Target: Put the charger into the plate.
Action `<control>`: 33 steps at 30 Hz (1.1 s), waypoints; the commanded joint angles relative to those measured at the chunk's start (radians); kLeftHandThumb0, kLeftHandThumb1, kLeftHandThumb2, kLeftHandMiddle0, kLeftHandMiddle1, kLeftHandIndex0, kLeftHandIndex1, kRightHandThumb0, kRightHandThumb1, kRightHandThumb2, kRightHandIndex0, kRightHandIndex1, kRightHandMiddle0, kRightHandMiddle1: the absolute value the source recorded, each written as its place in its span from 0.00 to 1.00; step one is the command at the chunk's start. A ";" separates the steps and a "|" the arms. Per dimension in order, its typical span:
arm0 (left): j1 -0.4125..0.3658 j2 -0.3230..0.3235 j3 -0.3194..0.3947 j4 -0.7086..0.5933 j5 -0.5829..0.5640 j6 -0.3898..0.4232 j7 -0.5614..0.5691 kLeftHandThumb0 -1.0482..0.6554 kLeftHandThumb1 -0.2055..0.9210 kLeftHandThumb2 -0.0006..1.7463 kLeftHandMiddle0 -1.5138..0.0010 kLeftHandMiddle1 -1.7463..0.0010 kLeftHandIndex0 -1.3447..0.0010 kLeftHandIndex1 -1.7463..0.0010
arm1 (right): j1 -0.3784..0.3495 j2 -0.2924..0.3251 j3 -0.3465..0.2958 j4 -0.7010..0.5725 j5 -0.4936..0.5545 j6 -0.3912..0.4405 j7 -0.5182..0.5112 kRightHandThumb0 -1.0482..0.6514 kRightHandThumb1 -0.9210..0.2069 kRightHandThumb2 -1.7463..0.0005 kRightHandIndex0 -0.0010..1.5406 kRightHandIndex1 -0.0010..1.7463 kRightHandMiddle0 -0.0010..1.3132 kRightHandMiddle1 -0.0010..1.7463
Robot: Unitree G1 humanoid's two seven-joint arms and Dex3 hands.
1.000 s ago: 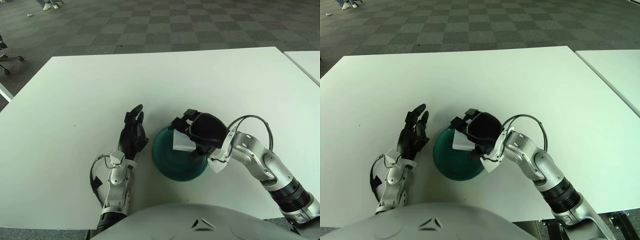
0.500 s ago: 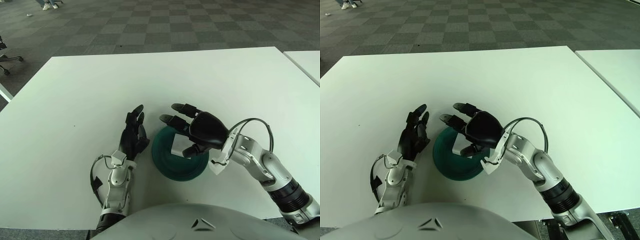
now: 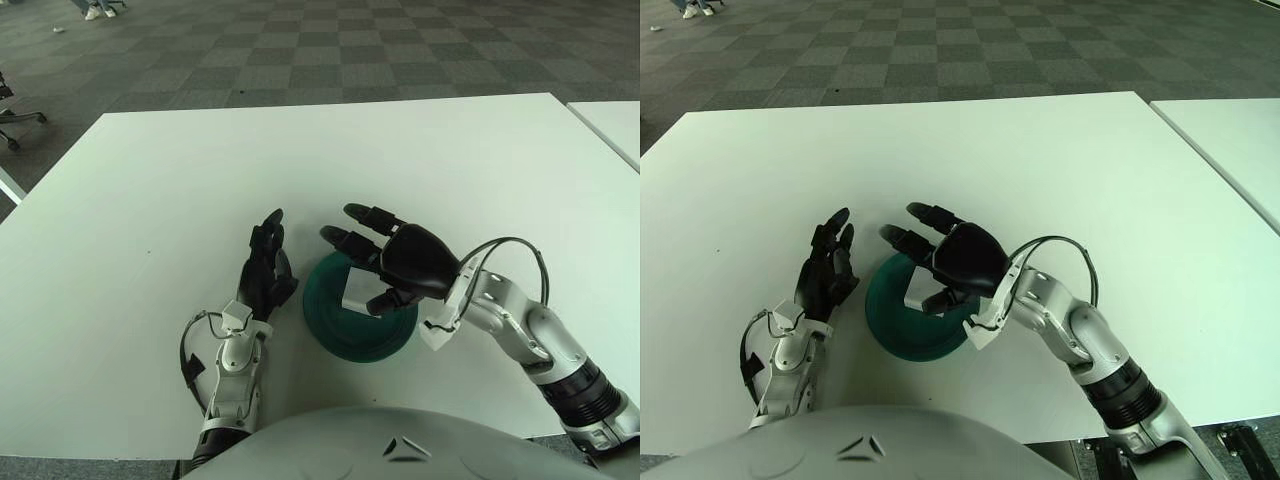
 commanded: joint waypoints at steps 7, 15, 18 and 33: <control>0.068 -0.014 -0.004 0.031 -0.023 0.004 0.009 0.08 1.00 0.52 0.93 1.00 1.00 0.71 | 0.138 0.111 -0.108 0.123 0.266 0.095 -0.069 0.00 0.00 0.40 0.00 0.00 0.00 0.00; 0.081 -0.004 0.007 0.059 -0.035 -0.024 0.003 0.11 1.00 0.52 0.90 0.99 1.00 0.63 | 0.248 0.235 -0.327 0.146 0.748 0.189 -0.062 0.06 0.00 0.42 0.04 0.01 0.03 0.01; 0.082 0.000 0.010 0.069 -0.035 -0.032 0.001 0.11 1.00 0.52 0.89 0.99 1.00 0.60 | 0.261 0.294 -0.378 0.154 0.856 0.229 -0.090 0.07 0.00 0.44 0.08 0.01 0.01 0.11; 0.101 0.031 0.016 0.060 -0.009 -0.046 0.005 0.12 1.00 0.54 0.89 0.99 1.00 0.64 | 0.440 0.574 -0.501 0.206 1.111 0.204 -0.226 0.09 0.00 0.56 0.25 0.04 0.06 0.55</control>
